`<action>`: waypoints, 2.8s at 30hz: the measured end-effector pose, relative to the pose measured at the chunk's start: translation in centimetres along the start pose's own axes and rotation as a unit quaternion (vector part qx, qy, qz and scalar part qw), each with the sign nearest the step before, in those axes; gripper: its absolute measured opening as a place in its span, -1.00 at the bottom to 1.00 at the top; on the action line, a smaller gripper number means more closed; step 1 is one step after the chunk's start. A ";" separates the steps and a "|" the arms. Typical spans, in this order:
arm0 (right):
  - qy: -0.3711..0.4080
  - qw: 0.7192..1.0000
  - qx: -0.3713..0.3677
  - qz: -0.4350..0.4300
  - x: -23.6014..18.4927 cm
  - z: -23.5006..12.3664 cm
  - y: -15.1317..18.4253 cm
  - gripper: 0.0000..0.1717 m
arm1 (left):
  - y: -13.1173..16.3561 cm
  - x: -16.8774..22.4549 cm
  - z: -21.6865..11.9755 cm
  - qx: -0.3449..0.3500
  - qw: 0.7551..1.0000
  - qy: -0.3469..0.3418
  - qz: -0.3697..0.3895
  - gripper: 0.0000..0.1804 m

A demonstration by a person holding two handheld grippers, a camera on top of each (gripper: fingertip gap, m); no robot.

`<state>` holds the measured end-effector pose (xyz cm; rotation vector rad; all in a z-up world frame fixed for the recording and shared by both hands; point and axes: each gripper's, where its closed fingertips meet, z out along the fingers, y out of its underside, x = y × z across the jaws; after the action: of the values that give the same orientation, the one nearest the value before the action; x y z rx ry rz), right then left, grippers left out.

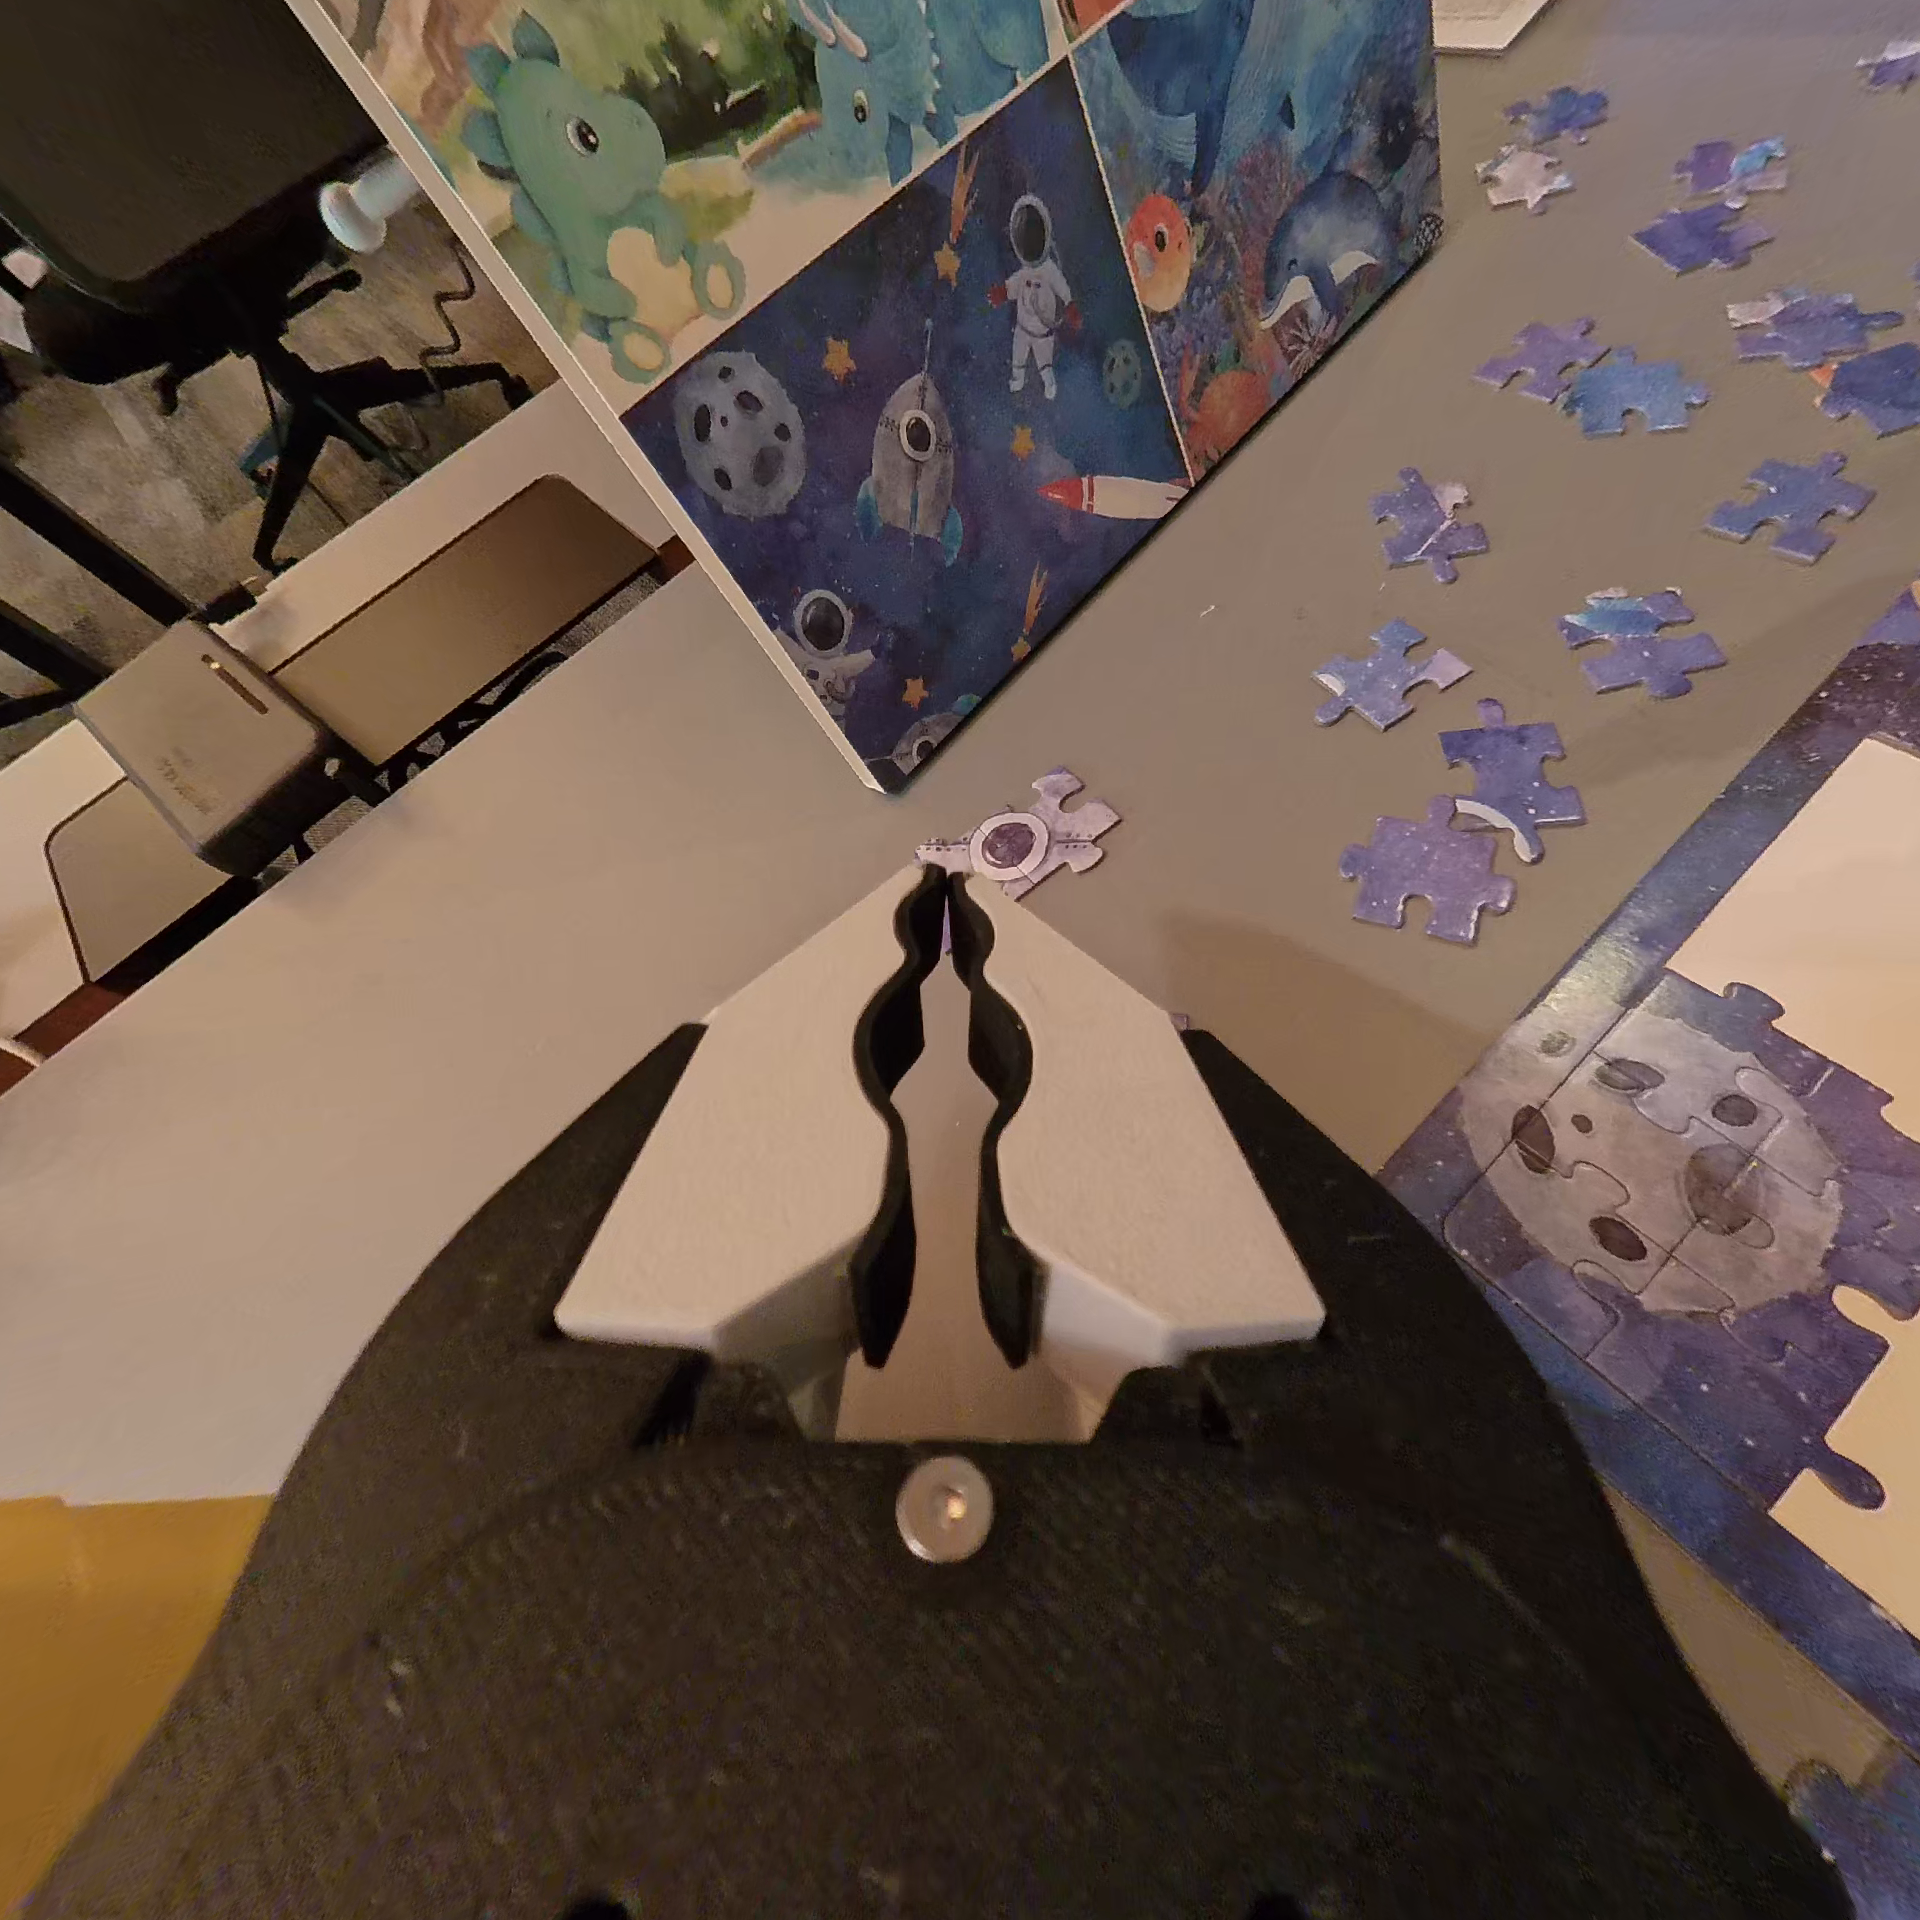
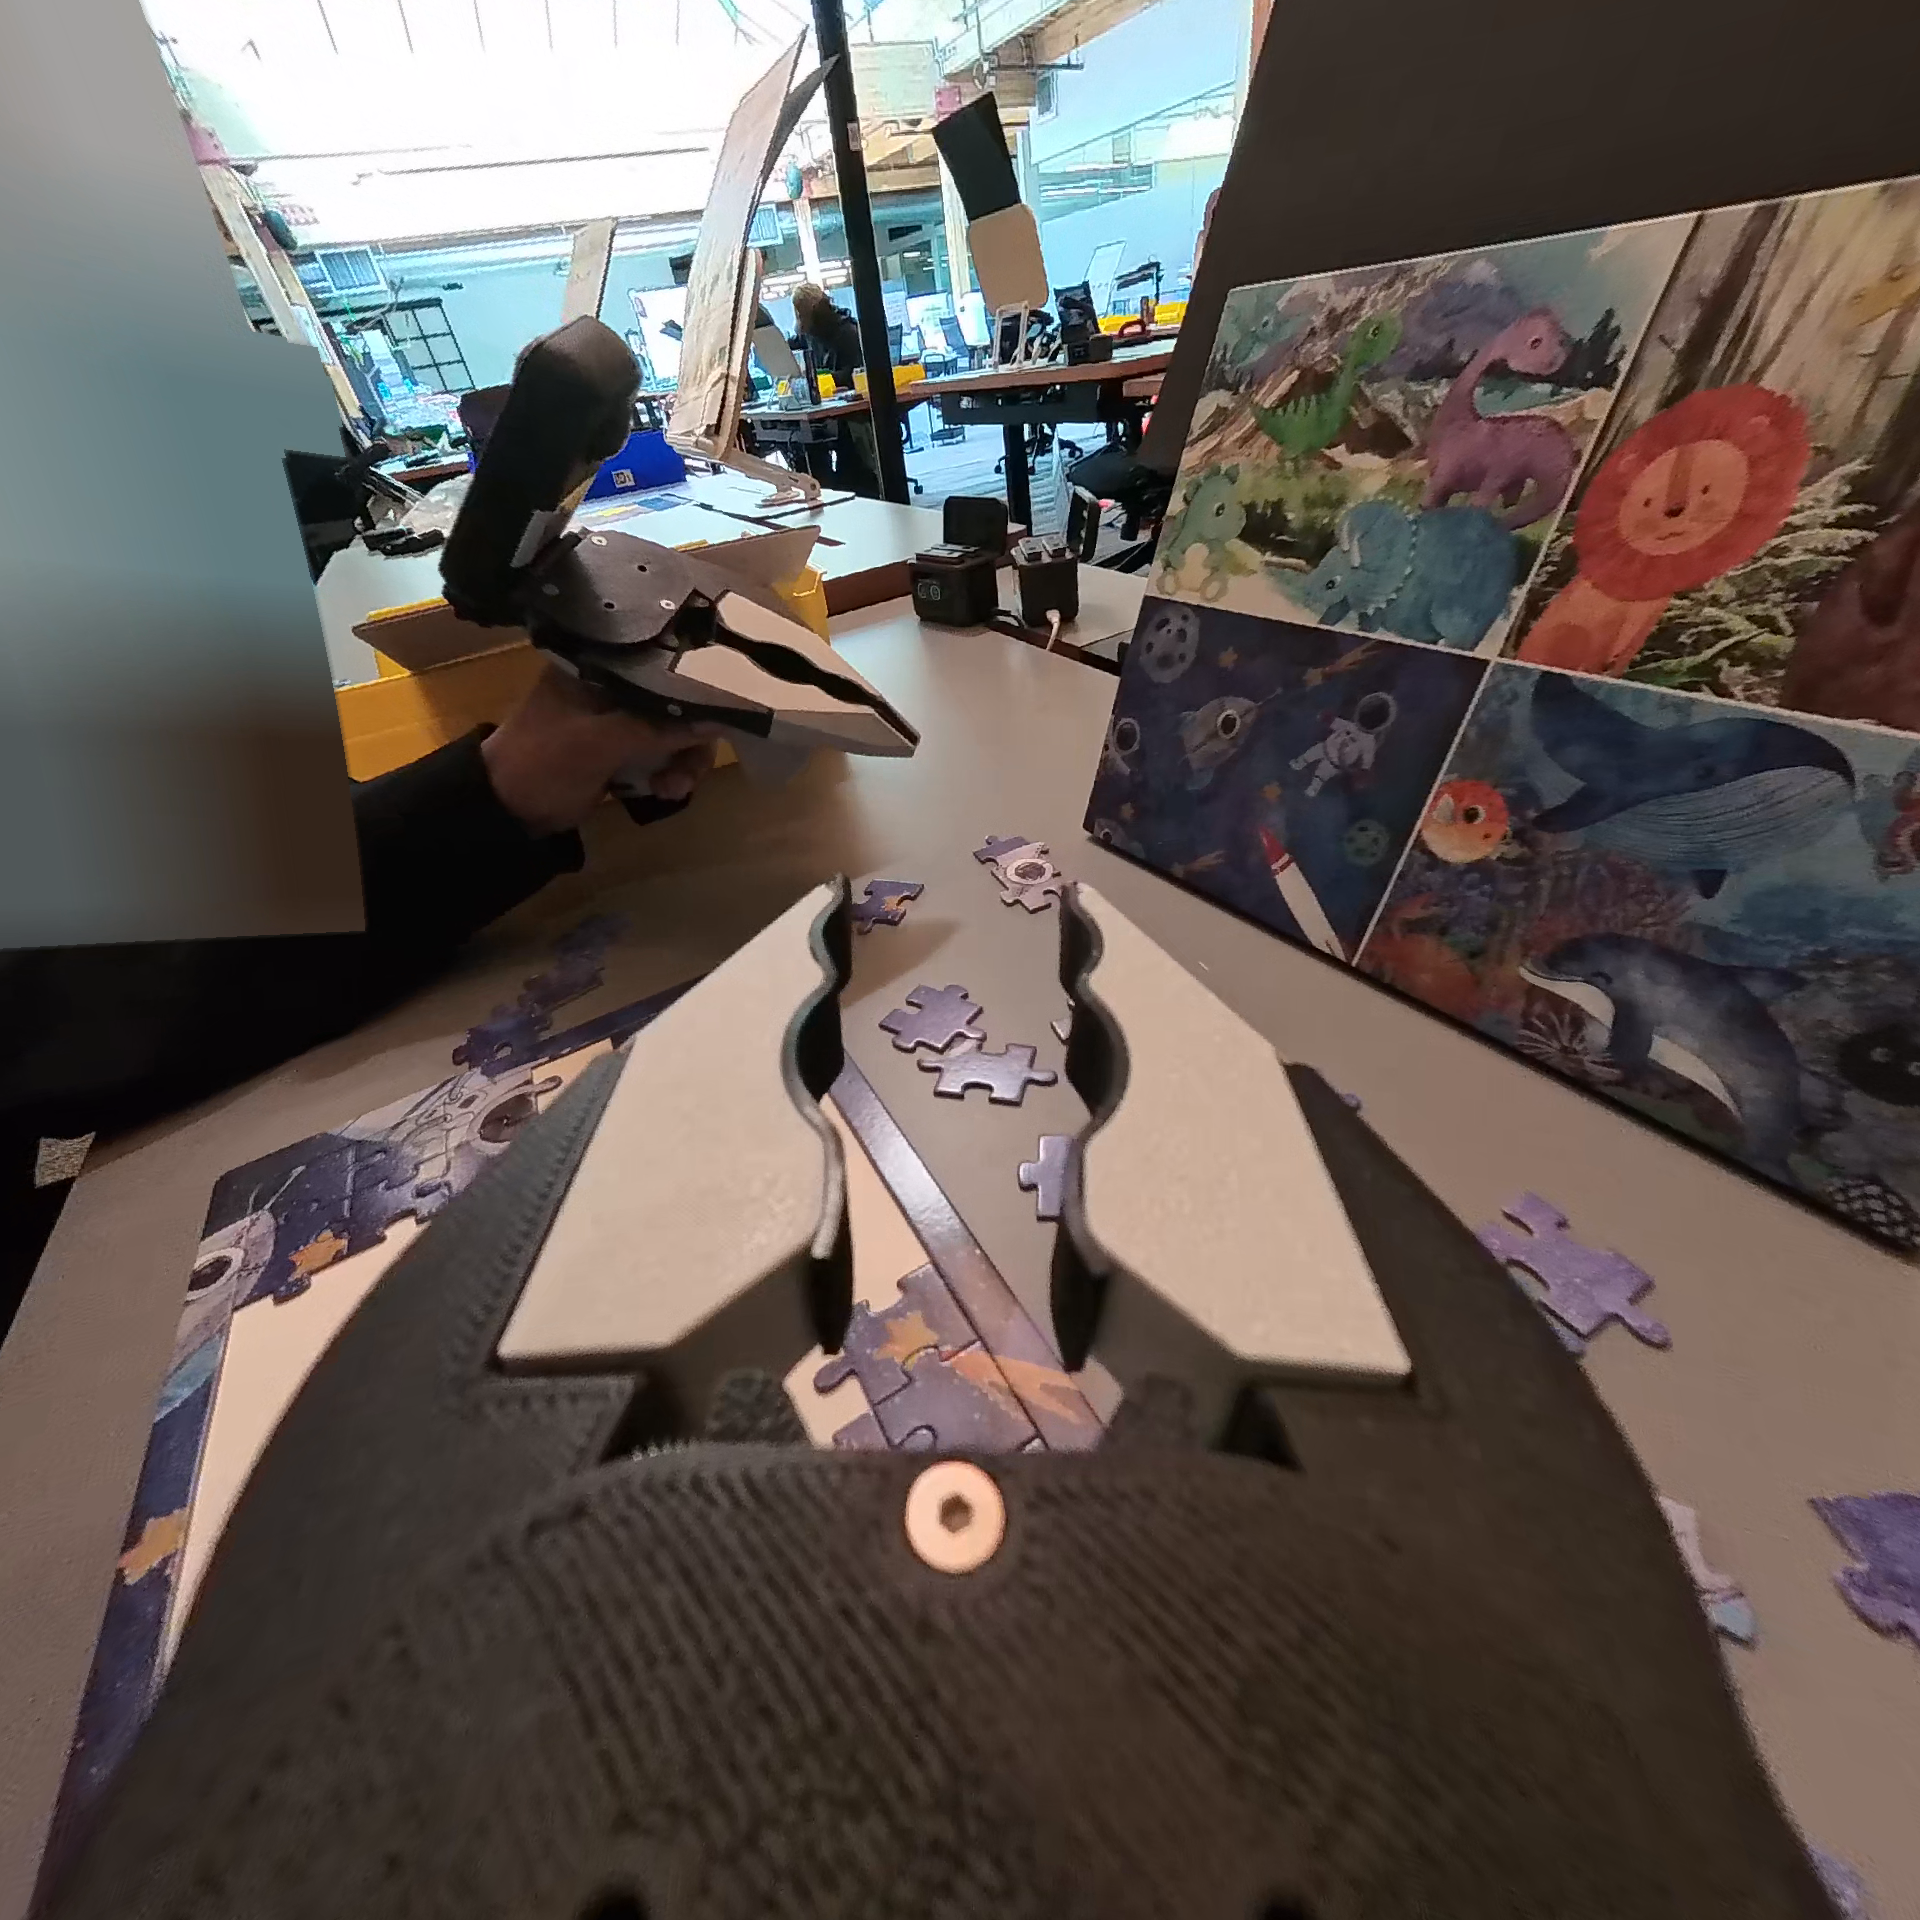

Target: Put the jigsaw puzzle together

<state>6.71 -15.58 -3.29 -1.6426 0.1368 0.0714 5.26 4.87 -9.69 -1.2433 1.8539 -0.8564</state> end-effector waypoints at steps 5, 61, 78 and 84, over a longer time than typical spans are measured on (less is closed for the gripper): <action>0.001 1.000 0.002 0.000 0.1 -0.1 -0.1 -0.55 | 0.2 0.0 0.2 -0.004 1.000 0.000 0.001 -1.00; 0.133 0.985 0.107 0.020 9.0 -9.6 -4.5 -0.56 | 1.2 0.0 0.9 -0.029 0.999 -0.014 0.025 -0.98; 0.160 0.980 0.122 0.009 9.9 -11.4 -5.2 -0.58 | 1.3 0.0 1.0 -0.032 0.999 -0.015 0.026 -0.97; 0.168 0.978 0.123 0.004 10.1 -11.8 -5.3 -0.58 | 1.4 0.0 1.0 -0.033 0.999 -0.016 0.027 -0.96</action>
<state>16.95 -27.45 1.51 -1.3951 0.3948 -0.2114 5.52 5.21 -11.39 -1.2333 1.8956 -0.7476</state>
